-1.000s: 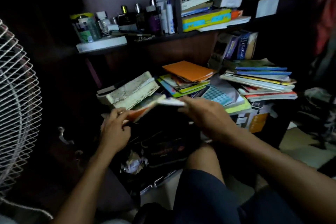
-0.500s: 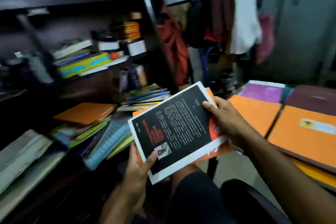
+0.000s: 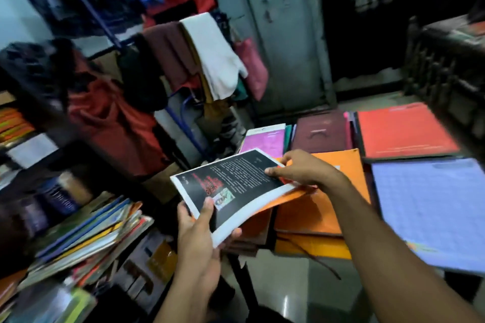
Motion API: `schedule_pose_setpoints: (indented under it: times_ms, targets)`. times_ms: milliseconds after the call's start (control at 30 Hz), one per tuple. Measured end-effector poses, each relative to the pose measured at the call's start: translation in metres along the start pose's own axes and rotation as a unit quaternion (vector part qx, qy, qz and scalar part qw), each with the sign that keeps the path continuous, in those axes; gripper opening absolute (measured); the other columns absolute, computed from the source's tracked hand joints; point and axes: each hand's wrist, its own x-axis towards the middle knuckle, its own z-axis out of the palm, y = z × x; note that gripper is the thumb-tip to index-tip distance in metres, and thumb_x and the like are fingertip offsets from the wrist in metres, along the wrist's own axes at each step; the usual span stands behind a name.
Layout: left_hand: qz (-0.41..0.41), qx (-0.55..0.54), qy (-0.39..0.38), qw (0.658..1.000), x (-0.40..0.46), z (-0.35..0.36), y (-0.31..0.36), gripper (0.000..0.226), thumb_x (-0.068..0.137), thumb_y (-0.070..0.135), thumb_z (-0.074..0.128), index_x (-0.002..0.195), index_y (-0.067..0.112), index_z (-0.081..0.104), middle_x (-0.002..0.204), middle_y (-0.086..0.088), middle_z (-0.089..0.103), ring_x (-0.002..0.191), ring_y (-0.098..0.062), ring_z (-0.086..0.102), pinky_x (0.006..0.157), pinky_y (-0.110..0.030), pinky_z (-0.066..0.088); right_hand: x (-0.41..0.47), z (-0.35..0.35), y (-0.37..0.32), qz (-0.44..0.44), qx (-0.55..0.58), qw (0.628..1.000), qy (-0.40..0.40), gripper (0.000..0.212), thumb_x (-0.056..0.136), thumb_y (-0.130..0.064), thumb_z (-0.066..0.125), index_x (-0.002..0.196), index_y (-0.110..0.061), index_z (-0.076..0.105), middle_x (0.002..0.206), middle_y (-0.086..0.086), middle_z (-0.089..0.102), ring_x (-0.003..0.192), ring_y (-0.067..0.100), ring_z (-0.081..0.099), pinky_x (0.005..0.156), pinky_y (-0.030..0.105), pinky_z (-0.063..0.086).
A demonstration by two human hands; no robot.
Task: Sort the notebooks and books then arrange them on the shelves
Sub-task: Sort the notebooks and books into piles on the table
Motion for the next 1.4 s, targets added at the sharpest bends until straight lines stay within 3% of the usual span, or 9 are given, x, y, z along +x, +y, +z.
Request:
schedule_pose_setpoints:
  times_ms: [167,300,467,667,833,967,1200,1333,1400]
  targets:
    - [-0.017,-0.023,-0.021,0.999,0.029,0.045,-0.011,0.026,0.101,0.019,0.058,0.125,0.022,0.05,0.105,-0.005,0.074,0.072,-0.024,0.072,0.045,-0.033,0.052,0.004,-0.033,0.023,0.0,0.059,0.987,0.146,0.049,0.082,-0.041,0.078,0.123,-0.023,0.059,0.104,0.001,0.064,0.093,0.021,0.063,0.082,0.036,0.053]
    - [-0.027,-0.093,-0.026,0.995,0.056,0.092,-0.01,0.028,0.1,0.018,0.06,0.124,0.025,0.048,0.112,-0.005,0.072,0.078,-0.025,0.074,0.05,-0.036,0.056,-0.002,-0.042,0.012,-0.023,-0.035,0.984,0.174,0.054,0.08,-0.059,0.071,0.125,-0.036,0.053,0.122,0.003,0.053,0.12,0.026,0.053,0.101,0.042,0.046]
    - [-0.038,-0.129,-0.109,0.985,0.085,0.155,-0.018,0.04,0.095,0.014,0.065,0.126,0.024,0.042,0.114,-0.005,0.073,0.087,-0.027,0.074,0.059,-0.04,0.06,0.032,-0.078,0.015,0.018,-0.027,0.982,0.186,0.07,0.078,-0.071,0.067,0.129,-0.026,0.048,0.127,0.008,0.054,0.116,0.026,0.055,0.09,0.033,0.044]
    - [-0.153,0.054,-0.255,0.953,0.109,0.175,-0.064,0.036,0.098,0.016,0.062,0.132,0.013,0.051,0.112,-0.013,0.075,0.099,-0.034,0.073,0.073,-0.039,0.063,0.096,-0.104,0.083,0.059,-0.053,0.982,0.169,0.048,0.083,-0.039,0.079,0.12,-0.017,0.059,0.126,0.009,0.06,0.109,0.022,0.057,0.074,0.025,0.034]
    - [-0.191,0.154,-0.257,0.935,0.12,0.175,-0.08,0.018,0.1,0.014,0.06,0.103,-0.003,0.062,0.096,-0.022,0.075,0.071,-0.021,0.074,0.063,-0.029,0.062,0.114,-0.093,0.134,-0.017,0.0,0.963,0.269,0.031,0.083,-0.004,0.073,0.112,-0.016,0.069,0.116,0.012,0.059,0.111,0.024,0.055,0.086,0.016,0.031]
    - [-0.206,0.243,-0.302,0.898,0.131,0.177,-0.074,0.029,0.101,0.023,0.06,0.11,-0.004,0.063,0.093,-0.02,0.076,0.064,-0.017,0.069,0.056,-0.025,0.058,0.121,-0.104,0.149,-0.011,0.089,0.934,0.346,0.036,0.077,0.008,0.069,0.098,-0.023,0.068,0.097,0.005,0.067,0.091,0.021,0.059,0.078,0.024,0.041]
    - [-0.117,0.481,-0.342,0.799,0.149,0.206,-0.075,0.034,0.098,0.04,0.06,0.089,0.01,0.074,0.066,0.0,0.071,0.041,-0.009,0.044,0.04,-0.017,0.026,0.121,-0.131,0.164,0.03,0.243,0.871,0.425,0.03,0.084,0.002,0.069,0.09,-0.027,0.069,0.104,0.003,0.07,0.087,0.016,0.065,0.079,0.028,0.052]
    - [-0.029,0.595,-0.352,0.722,0.159,0.22,-0.079,0.034,0.092,0.04,0.066,0.068,0.016,0.066,0.053,0.004,0.056,0.041,-0.011,0.042,0.045,-0.02,0.032,0.129,-0.13,0.163,0.044,0.44,0.812,0.382,0.026,0.09,0.008,0.062,0.107,-0.01,0.069,0.102,0.011,0.072,0.079,0.019,0.068,0.07,0.03,0.058]
    - [0.014,0.612,-0.338,0.715,0.162,0.223,-0.08,0.036,0.09,0.04,0.067,0.064,0.016,0.063,0.052,0.006,0.055,0.044,-0.012,0.045,0.05,-0.023,0.036,0.133,-0.126,0.159,0.034,0.467,0.807,0.359,0.027,0.092,0.009,0.06,0.116,-0.003,0.066,0.107,0.015,0.072,0.087,0.023,0.069,0.078,0.032,0.057]
